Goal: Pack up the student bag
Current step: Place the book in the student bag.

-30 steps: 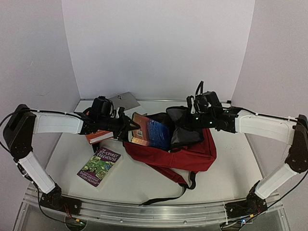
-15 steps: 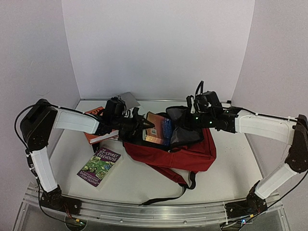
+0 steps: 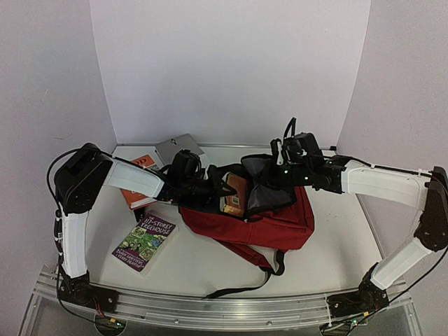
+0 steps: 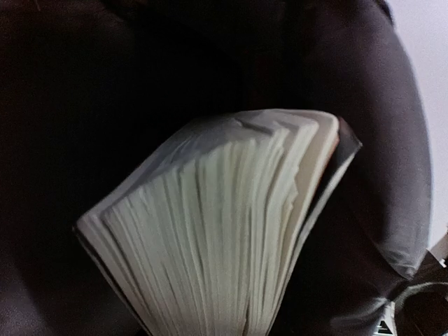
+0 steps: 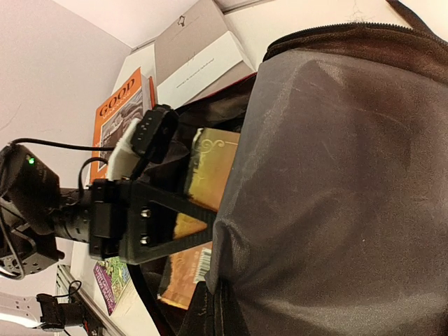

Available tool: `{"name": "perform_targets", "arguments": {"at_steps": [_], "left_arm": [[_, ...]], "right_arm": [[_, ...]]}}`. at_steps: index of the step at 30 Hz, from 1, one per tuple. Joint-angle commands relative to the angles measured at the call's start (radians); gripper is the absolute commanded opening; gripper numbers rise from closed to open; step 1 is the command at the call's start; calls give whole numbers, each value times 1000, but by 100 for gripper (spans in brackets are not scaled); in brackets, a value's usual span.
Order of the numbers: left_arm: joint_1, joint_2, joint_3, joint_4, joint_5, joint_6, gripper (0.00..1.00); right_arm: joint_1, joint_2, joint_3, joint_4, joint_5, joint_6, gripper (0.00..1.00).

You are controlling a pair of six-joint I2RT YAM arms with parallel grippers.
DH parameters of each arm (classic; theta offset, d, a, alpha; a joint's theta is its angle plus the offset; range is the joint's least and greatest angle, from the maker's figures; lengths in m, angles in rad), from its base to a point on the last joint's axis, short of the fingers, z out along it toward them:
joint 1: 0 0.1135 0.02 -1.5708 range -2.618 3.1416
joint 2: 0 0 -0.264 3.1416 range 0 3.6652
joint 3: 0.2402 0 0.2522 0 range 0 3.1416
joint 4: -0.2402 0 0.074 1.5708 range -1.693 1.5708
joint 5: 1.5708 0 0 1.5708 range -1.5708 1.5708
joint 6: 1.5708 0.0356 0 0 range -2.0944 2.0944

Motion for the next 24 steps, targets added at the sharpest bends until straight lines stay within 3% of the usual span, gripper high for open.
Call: {"name": "perform_targets", "arguments": {"at_steps": [1,3,10,15,21,24], "left_arm": [[-23,41,164,60,26,65,0],[-24,56,203,-45,8,120,2],[-24,30,235,-326,-114,270,50],[-25,-4,248,-529,-221,358,69],[-45,-34,257,-646,-330,415,78],[-50,-28,243,-607,-301,412,73]], "right_arm": [[6,-8,14,100,-19,2,0],[6,-12,10,100,-18,3,0],[6,-31,-6,100,-13,2,0],[6,-38,-11,99,-11,2,0],[6,-34,-13,100,-10,0,0],[6,-28,-12,100,-11,1,0]]}}
